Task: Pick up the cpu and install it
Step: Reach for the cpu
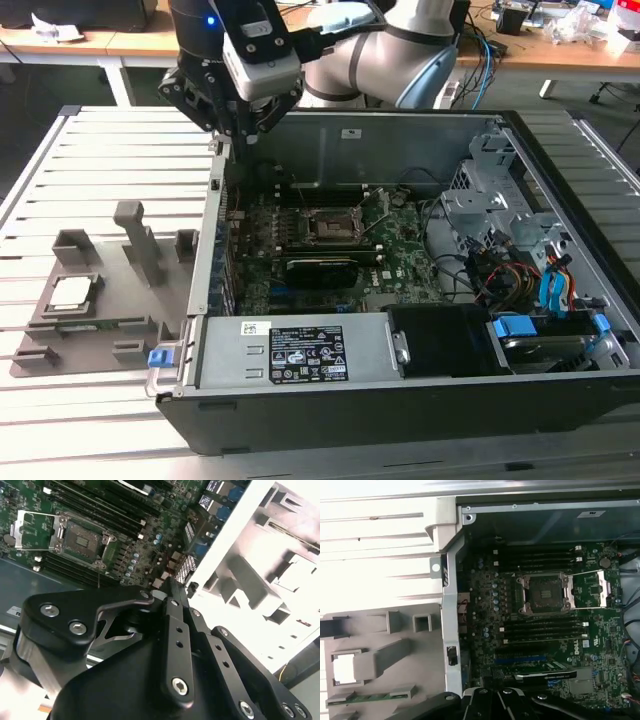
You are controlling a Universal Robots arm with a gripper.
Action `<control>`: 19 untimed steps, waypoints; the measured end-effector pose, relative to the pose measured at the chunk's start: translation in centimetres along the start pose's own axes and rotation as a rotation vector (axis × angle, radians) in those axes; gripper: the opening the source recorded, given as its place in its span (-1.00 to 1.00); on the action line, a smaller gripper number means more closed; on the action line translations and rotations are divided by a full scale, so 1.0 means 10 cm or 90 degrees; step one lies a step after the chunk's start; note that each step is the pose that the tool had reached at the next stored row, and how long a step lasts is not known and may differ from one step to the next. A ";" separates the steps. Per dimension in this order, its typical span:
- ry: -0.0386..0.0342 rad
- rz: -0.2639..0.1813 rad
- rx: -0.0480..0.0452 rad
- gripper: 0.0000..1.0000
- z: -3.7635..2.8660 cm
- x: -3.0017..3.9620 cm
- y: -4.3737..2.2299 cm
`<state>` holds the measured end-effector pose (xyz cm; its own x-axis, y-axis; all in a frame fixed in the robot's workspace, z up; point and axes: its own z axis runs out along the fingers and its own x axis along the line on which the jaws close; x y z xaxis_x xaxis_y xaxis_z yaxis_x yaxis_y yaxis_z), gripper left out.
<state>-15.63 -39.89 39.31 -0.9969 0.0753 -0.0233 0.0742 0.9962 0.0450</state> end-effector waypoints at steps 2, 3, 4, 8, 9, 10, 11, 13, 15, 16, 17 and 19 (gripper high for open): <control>0.0000 0.000 0.0000 -0.79 -0.001 0.048 -0.003; 0.0000 0.000 0.0000 -0.79 -0.001 0.080 -0.006; -0.0001 0.000 -0.0001 -0.79 -0.002 0.110 -0.008; 0.0000 0.000 0.0000 -0.79 -0.003 0.171 -0.013; 0.0000 0.000 -0.0001 -0.79 -0.004 0.182 -0.013; 0.0000 0.000 -0.0001 -0.79 -0.004 0.211 -0.016; 0.0000 0.000 0.0000 -0.79 -0.005 0.244 -0.018; 0.0000 0.000 -0.0001 -0.79 -0.007 0.316 -0.024; 0.0000 0.000 0.0000 -0.79 -0.008 0.368 -0.027; 0.0000 0.000 0.0000 -0.79 -0.009 0.394 -0.029; 0.0000 0.000 0.0000 -0.79 -0.009 0.425 -0.031; 0.0000 0.000 0.0000 -0.79 -0.010 0.452 -0.034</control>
<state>-20.17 -39.89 39.29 -0.9969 0.0752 -0.0233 0.0741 0.9962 0.0451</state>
